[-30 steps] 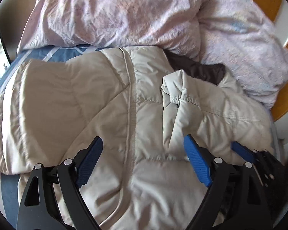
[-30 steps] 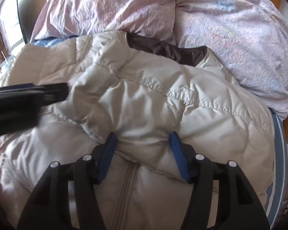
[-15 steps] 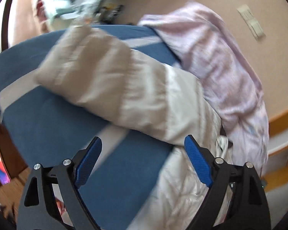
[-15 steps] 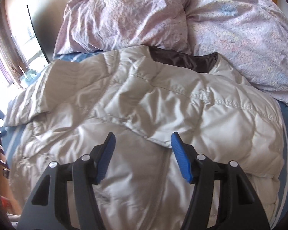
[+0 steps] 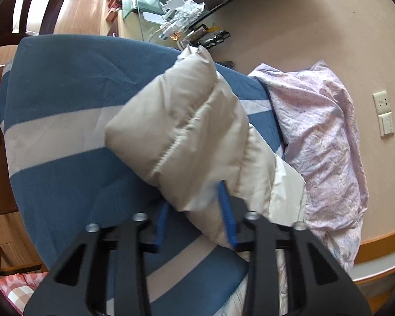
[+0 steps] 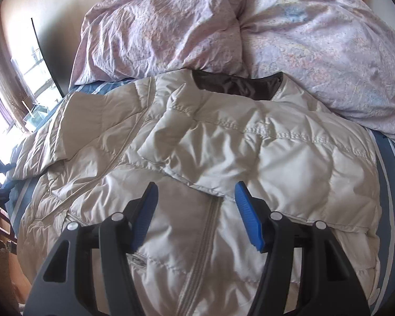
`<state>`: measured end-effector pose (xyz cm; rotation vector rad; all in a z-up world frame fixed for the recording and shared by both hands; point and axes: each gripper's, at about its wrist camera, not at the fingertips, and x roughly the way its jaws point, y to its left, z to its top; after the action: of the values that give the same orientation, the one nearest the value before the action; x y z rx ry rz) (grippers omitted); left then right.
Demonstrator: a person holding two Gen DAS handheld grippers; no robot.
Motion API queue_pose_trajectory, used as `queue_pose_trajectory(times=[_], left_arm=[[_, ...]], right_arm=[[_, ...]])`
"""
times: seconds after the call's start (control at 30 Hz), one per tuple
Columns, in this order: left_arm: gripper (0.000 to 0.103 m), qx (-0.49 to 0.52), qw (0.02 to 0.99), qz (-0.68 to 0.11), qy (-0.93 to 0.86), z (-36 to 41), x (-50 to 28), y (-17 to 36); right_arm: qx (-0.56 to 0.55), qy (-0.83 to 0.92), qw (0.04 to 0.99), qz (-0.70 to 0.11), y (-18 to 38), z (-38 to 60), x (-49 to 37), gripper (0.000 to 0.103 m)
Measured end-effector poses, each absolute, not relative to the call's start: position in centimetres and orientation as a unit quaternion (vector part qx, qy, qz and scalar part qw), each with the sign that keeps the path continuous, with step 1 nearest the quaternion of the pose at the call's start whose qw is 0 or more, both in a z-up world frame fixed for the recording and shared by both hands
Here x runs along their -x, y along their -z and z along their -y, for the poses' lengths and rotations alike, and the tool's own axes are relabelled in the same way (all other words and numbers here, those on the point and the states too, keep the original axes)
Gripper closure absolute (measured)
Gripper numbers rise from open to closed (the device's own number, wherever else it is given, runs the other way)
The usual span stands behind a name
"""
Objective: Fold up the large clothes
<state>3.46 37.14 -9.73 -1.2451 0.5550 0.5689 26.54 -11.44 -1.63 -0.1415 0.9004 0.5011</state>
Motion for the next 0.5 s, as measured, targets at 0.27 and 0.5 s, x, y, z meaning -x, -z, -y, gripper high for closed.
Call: queue_pose_trajectory(times=[0.27, 0.5], left_arm=[[0.096, 0.511, 0.792, -0.221, -0.250, -36.2, -5.1, 3.7], [0.096, 0.415, 0.871, -0.202, -0.169, -30.3, -9.8, -5.6]], right_arm=[[0.050, -0.229, 0.874, -0.426, 1.4, 13.3, -27.3, 0.042], [0.029, -0.219, 0.883, -0.413, 0.3, 15.4, -27.6, 0.042]])
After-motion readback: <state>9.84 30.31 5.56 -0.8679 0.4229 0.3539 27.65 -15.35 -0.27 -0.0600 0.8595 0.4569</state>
